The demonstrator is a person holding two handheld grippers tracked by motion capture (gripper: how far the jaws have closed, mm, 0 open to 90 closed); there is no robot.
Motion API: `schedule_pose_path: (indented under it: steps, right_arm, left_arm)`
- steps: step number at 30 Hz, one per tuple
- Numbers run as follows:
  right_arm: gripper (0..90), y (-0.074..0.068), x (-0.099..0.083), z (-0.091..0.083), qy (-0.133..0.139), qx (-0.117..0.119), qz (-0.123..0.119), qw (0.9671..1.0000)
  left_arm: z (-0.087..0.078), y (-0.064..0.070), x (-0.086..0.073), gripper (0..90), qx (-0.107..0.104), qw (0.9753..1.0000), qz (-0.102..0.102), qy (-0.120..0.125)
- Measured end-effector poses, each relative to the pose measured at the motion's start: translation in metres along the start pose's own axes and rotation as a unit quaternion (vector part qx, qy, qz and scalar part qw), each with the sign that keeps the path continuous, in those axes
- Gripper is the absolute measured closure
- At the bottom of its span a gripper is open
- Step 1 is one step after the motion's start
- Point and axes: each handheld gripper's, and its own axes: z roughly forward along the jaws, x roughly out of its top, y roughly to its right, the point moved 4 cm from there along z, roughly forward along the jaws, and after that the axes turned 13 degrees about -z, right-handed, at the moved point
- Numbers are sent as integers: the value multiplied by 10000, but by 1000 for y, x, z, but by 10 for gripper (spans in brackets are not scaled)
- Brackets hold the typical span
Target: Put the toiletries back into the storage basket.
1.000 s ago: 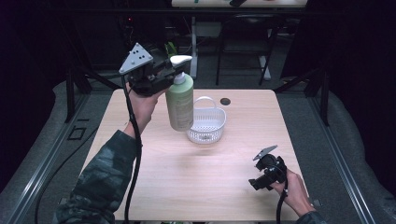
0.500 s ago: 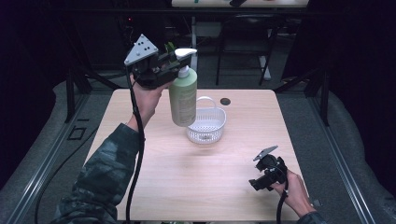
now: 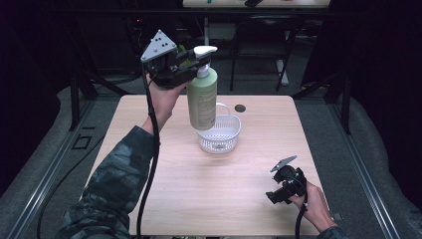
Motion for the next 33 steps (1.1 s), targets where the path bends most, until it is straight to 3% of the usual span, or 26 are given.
schedule_pose_path:
  steps: [24, 33]
  right_arm:
    - [90, 1, 0, 0, -5, -13, -34, 10000]
    - [90, 0, 0, 0, 3, -10, -3, 10000]
  left_arm:
    - [23, 1, 10, 671, 2, 10000, -30, 55]
    - [32, -3, 5, 671, 49, 10000, -71, -1]
